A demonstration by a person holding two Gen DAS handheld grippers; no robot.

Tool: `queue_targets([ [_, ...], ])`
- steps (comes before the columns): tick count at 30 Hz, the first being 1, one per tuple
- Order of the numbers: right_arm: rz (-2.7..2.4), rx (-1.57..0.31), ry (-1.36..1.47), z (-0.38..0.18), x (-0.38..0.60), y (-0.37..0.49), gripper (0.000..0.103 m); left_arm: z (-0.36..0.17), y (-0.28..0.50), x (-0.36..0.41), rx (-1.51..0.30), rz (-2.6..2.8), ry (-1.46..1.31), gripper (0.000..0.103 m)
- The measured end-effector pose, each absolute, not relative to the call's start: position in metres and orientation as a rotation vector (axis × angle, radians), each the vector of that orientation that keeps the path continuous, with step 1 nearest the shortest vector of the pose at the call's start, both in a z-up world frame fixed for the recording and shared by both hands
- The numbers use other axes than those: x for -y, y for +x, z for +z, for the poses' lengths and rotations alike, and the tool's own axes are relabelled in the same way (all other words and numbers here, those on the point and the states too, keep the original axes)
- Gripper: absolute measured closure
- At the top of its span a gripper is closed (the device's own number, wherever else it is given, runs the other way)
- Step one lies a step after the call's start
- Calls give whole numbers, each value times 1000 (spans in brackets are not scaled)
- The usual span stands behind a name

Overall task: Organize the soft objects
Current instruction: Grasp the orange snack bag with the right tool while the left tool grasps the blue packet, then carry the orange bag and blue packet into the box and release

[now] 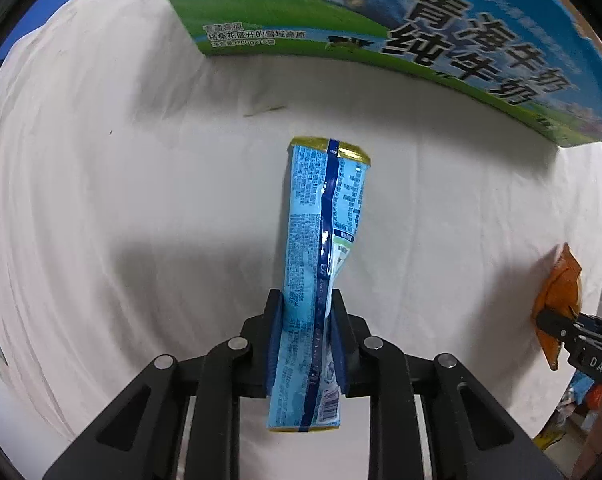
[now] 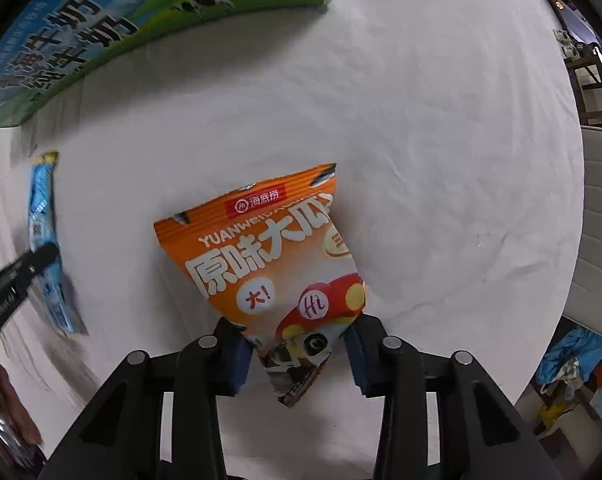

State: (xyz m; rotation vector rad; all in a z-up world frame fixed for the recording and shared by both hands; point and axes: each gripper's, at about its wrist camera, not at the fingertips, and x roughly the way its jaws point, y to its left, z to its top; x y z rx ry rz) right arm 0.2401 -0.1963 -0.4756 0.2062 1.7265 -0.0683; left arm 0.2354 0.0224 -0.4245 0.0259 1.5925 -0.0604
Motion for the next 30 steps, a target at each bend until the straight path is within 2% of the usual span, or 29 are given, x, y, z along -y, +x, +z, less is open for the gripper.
queue_targets([
  [7, -29, -1696, 237, -454, 200, 226, 69, -401, 208, -9, -1558, -90, -42, 85],
  [17, 49, -1609, 255, -401, 200, 217, 70, -349, 207, 21, -1478, -155, -57, 87],
  [22, 90, -1563, 264, -372, 202, 214, 70, -307, 216, 16, -1402, -199, -77, 87],
  [30, 168, -1434, 295, -294, 213, 230, 70, -233, 242, 14, -1261, -260, -120, 87],
])
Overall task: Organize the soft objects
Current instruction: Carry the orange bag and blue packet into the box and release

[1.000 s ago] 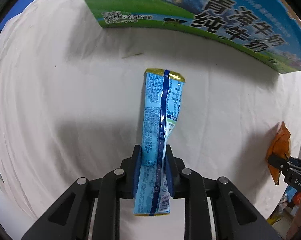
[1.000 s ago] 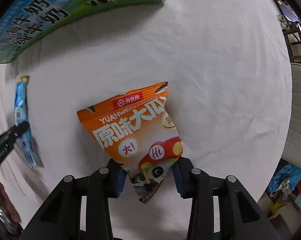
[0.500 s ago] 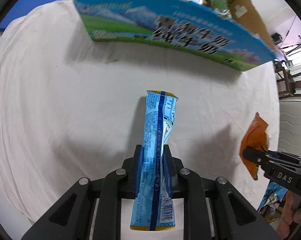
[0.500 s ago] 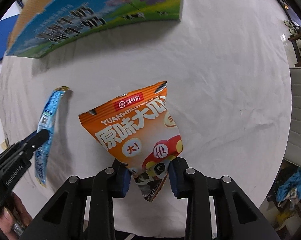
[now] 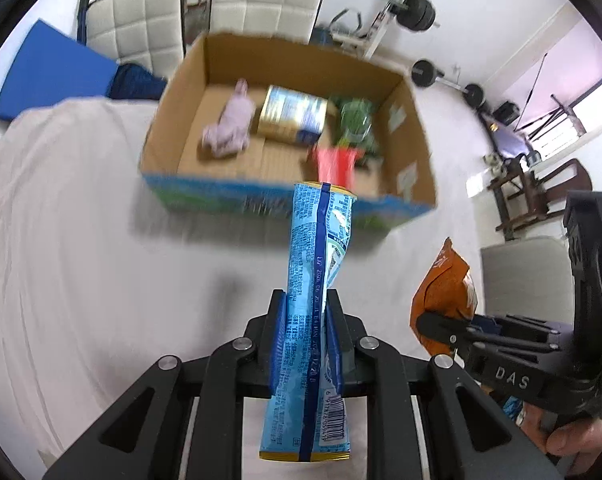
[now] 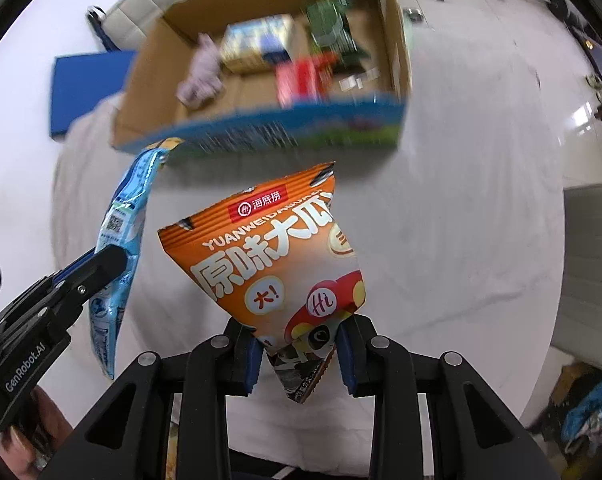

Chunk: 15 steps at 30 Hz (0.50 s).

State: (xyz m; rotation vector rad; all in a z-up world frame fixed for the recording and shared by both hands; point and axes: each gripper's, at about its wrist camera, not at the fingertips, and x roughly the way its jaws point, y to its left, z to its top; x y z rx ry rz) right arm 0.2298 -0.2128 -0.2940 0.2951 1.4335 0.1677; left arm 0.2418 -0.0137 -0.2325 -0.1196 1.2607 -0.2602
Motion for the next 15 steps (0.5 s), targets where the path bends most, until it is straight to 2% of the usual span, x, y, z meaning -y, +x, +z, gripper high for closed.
queue_targets([
  [5, 185, -1351, 301, -268, 217, 222, 70, -211, 279, 22, -1204, -268, -141, 87],
  [11, 163, -1330, 317, -285, 218, 238, 70, -212, 336, 18, -1183, -228, -146, 87],
  [15, 142, -1328, 314, -292, 207, 280, 70, -227, 374, 8, -1204, -177, -176, 87],
])
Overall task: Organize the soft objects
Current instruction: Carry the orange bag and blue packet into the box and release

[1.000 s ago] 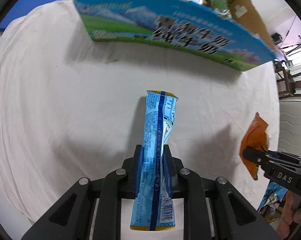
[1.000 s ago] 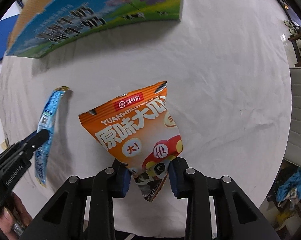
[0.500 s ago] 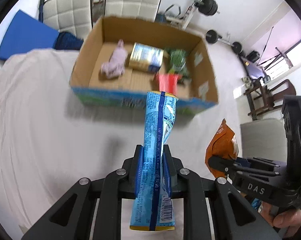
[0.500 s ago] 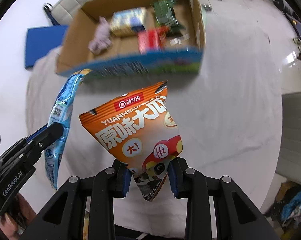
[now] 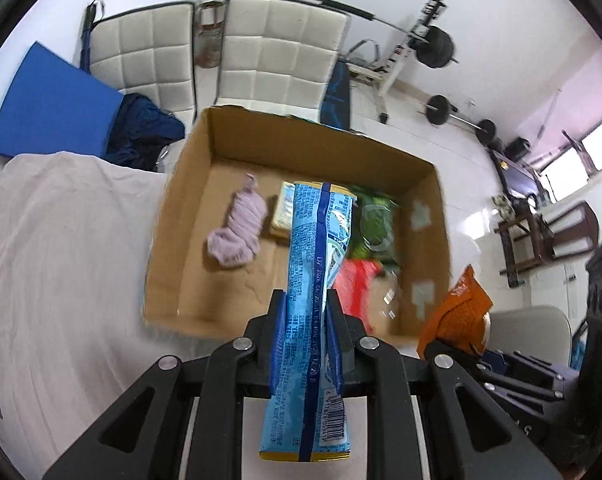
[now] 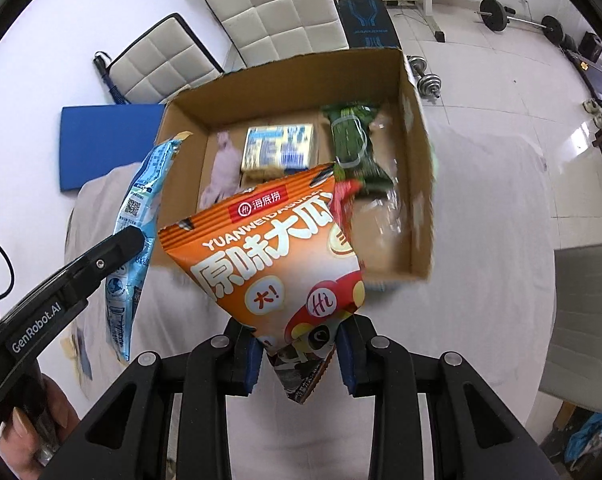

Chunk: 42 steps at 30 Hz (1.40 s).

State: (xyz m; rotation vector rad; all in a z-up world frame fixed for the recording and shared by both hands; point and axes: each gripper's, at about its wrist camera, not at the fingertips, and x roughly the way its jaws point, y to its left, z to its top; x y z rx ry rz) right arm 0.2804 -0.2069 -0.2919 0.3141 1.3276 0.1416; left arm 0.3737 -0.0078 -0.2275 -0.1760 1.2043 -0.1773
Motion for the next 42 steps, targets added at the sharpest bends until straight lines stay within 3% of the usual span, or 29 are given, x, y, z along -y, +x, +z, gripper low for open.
queue_targets([
  [8, 136, -1391, 289, -335, 175, 358, 70, -274, 426, -18, -1250, -30, -247, 87],
  [18, 221, -1493, 228, -385, 134, 402, 70, -329, 436, -21, -1337, 65, -228, 86],
  [28, 294, -1588, 210, -426, 119, 419, 66, -345, 439, -33, -1426, 50, -319, 76],
  [30, 293, -1610, 202, -432, 120, 419, 63, -343, 438, -35, -1428, 54, -319, 71],
  [33, 298, -1615, 191, -435, 120, 416, 40, -338, 437, -34, -1421, 64, -297, 60],
  [35, 292, -1606, 187, -434, 121, 414, 38, -334, 435, -34, -1416, 71, -282, 47],
  [37, 288, -1604, 196, -434, 124, 411, 38, -330, 434, -34, -1404, 76, -271, 41],
  [42, 259, -1579, 190, -426, 139, 407, 37, -316, 428, -35, -1368, 84, -238, 33],
])
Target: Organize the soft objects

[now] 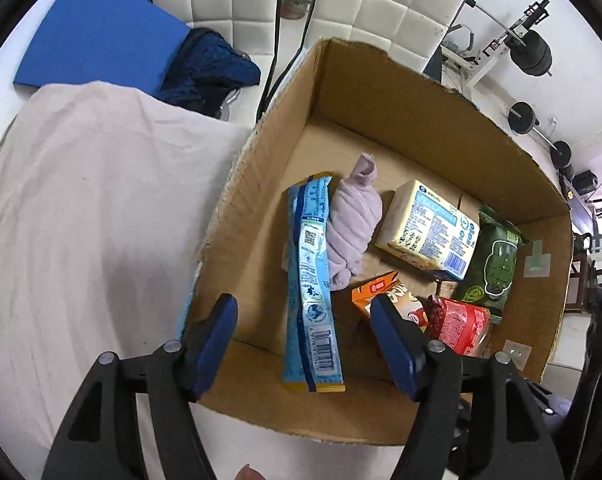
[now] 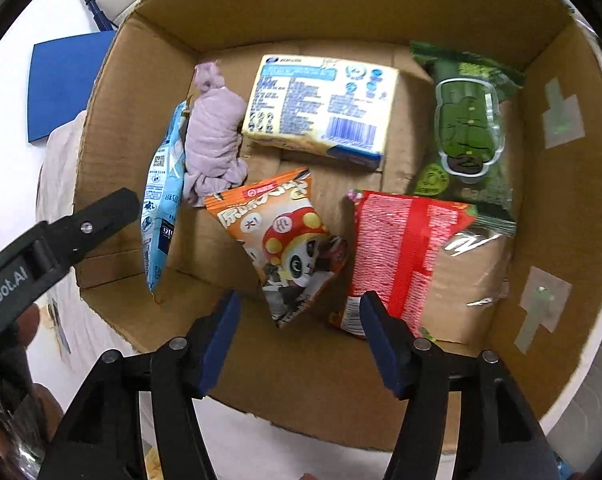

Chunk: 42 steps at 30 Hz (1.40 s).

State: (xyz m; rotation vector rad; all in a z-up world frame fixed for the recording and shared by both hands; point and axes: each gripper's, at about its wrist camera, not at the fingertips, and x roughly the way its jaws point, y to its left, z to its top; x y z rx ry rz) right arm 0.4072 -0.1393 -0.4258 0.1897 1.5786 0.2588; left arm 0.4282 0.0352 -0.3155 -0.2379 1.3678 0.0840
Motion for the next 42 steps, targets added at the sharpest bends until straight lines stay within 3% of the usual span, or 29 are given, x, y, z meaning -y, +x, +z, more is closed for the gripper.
queue_targets([
  [2, 234, -1559, 182, -418, 146, 404, 31, -310, 425, -36, -1351, 85, -228, 15],
  [4, 210, -1539, 178, -412, 155, 401, 22, -306, 422, -38, -1341, 89, -220, 8],
  [8, 174, -1518, 186, -400, 173, 389, 19, -298, 413, -37, -1318, 107, -172, 2],
  [10, 163, -1508, 199, -396, 181, 384, 8, -293, 407, -34, -1294, 109, -133, 2],
  [13, 109, -1477, 220, -383, 196, 374, 0, -289, 397, -26, -1272, 104, -82, 1],
  [32, -97, -1330, 208, -310, 234, 328, 0, -246, 350, 17, -1173, 28, 39, 1],
  [42, -87, -1235, 196, -253, 238, 271, 0, -185, 288, 31, -1077, 16, 95, 1],
])
